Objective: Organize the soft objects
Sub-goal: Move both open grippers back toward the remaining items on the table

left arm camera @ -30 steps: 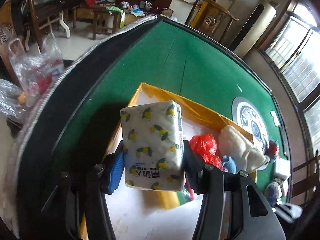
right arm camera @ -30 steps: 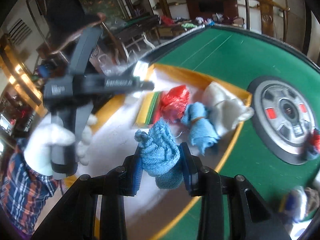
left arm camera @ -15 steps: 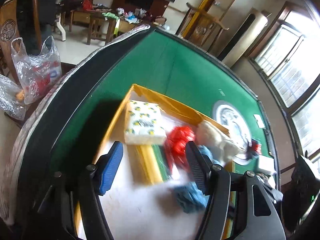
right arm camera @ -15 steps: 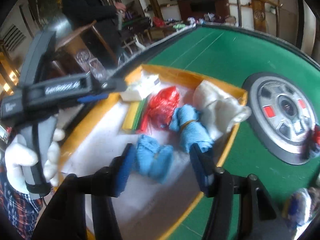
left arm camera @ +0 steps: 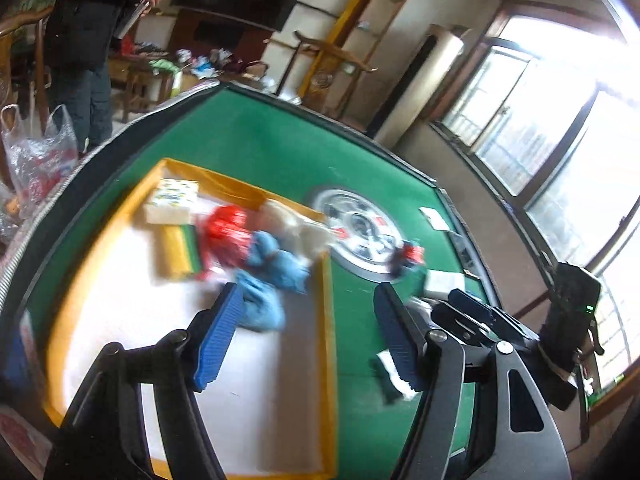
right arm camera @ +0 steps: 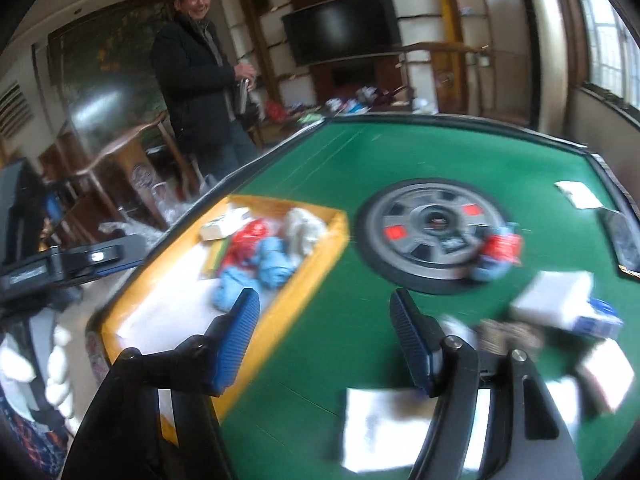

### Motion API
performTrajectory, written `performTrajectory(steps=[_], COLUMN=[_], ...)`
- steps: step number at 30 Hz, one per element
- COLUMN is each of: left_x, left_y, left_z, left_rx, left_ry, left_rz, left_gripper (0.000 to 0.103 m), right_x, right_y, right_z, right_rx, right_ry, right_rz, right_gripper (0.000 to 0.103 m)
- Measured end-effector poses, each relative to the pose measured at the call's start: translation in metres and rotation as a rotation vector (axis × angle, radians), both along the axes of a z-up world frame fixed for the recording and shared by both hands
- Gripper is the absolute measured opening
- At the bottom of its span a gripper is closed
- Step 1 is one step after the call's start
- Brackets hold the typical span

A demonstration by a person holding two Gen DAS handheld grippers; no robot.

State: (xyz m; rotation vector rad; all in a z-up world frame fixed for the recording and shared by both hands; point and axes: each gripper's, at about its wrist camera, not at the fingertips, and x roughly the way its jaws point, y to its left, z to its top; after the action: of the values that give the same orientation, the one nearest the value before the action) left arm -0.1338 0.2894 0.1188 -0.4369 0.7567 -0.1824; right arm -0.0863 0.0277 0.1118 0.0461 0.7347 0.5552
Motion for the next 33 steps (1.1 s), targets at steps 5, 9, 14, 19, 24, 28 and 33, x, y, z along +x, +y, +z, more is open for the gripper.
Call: performTrajectory(steps=[5,9,14,19,24,28,33], left_x=[-0.018,-0.028,-0.033,-0.029,-0.023,-0.017,0.006], left_y=[-0.035,-0.064,-0.087,-0.100,-0.107,-0.119,-0.147], left_z=[0.008,0.007,-0.008,-0.024,-0.032,-0.037,-0.052], left_rx=[-0.026,-0.033,-0.019,-0.012,0.010,0.036,0.083], left_ry=[-0.042,-0.056,-0.030,0.026,0.061,0.071,0.119], left_rz=[-0.031,-0.051,-0.054,-0.060,-0.053,-0.066,-0.115], left_gripper=[0.072,0.072,0.072,0.072,0.072,0.072,0.072], right_x=[-0.012,-0.015,-0.004,0.014,0.034,0.039,0.039], right_y=[-0.051,-0.086,-0.125,-0.155,-0.182,-0.202,-0.219], right_z=[0.007,0.013,0.016,0.015,0.010,-0.008,-0.015], right_rx=[0.009,0.000,0.052,0.087,0.081,0.095,0.157], right_ry=[-0.032,-0.067,-0.081,-0.108,-0.167,-0.147,-0.083], right_rz=[-0.084,-0.162,-0.255,-0.332,-0.432,-0.520,-0.538], right_gripper=[0.063,0.067,0.070,0.070,0.070,0.070,0.070])
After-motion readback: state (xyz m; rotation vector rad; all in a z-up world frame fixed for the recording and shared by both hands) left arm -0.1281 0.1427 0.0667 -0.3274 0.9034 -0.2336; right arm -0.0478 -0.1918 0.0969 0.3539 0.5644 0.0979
